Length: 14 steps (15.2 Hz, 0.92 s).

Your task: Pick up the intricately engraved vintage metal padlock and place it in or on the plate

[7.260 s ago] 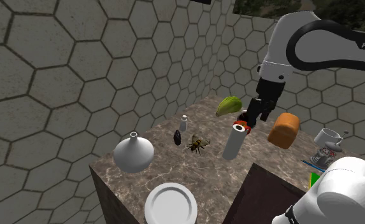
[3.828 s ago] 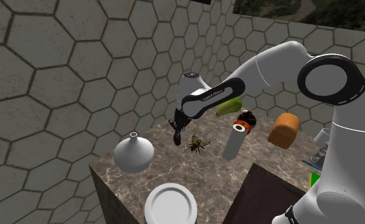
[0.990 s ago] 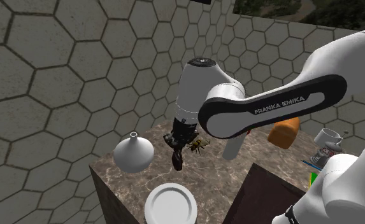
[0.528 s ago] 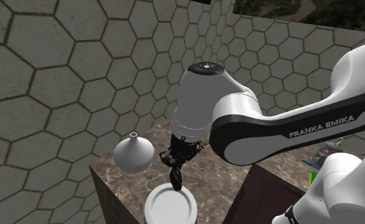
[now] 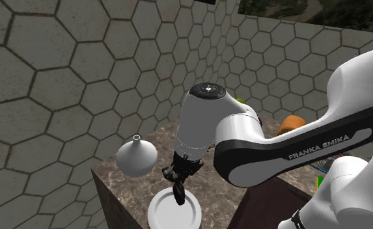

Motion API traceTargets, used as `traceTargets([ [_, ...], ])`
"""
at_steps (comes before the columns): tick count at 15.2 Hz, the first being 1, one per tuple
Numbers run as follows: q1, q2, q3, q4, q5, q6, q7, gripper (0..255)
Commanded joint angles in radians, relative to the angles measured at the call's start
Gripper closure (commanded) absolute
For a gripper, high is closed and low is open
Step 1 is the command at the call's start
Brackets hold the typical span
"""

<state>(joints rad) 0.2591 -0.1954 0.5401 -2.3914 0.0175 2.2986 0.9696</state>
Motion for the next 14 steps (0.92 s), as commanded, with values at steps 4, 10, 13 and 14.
traceTargets([
  [4, -0.007, 0.046, 0.013, -0.031, -0.031, 0.071, 0.029, 255],
  [10, -0.018, 0.11, 0.026, -0.061, -0.084, 0.156, 0.074, 255],
  [13, -0.023, 0.147, 0.029, -0.073, -0.12, 0.197, 0.102, 255],
  [14, -0.024, 0.16, 0.03, -0.076, -0.133, 0.211, 0.113, 255],
])
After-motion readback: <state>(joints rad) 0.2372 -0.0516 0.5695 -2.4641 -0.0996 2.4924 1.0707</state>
